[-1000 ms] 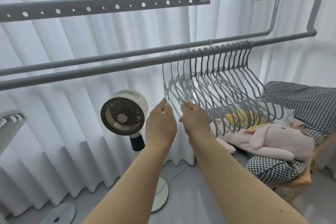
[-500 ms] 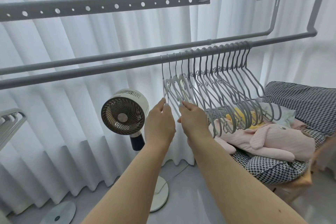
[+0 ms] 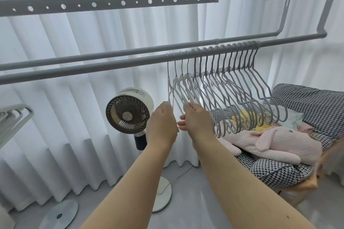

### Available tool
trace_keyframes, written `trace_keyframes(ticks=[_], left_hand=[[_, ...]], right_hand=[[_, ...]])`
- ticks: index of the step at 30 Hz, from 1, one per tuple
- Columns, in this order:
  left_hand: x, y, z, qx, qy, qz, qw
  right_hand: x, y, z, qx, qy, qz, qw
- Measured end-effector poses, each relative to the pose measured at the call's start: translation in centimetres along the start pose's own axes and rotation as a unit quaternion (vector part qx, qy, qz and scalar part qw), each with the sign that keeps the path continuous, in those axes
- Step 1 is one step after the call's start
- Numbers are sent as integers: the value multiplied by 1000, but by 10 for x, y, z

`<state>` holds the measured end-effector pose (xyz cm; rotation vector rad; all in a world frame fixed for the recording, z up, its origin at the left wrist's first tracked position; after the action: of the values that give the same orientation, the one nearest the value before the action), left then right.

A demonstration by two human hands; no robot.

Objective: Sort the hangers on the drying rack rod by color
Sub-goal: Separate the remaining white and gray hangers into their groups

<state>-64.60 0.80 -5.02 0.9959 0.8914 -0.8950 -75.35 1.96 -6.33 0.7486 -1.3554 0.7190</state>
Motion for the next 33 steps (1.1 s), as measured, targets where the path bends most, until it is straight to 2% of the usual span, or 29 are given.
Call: trace_keyframes(ticks=[10, 14, 18, 20, 26, 33], left_hand=[[9, 5, -9, 0, 6, 38, 999], [10, 10, -9, 22, -28, 124, 992], [14, 31, -7, 1, -19, 118, 993], [18, 49, -4, -33, -56, 135, 989], [51, 144, 12, -169, -24, 134, 976], [91, 260, 14, -241, 51, 162, 956]], right_hand=[[5, 4, -18, 26, 10, -51, 998], [17, 6, -30, -8, 60, -49, 997], [36, 0, -49, -49, 112, -16, 992], [44, -13, -62, -47, 124, 7, 991], [52, -94, -103, 36, 114, 40, 992], [49, -199, -162, 166, 83, 48, 982]])
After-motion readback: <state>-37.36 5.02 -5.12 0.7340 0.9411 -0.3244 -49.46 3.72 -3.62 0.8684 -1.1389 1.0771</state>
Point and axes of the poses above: each hand's wrist, its own z-axis towards the middle knuckle, its own y-axis out of the back of the hand, x = y × z, the point moved 5 cm from there along z, towards the middle knuckle, and after that the axes turned 8 degrees about -x, right-handed, at the moved point
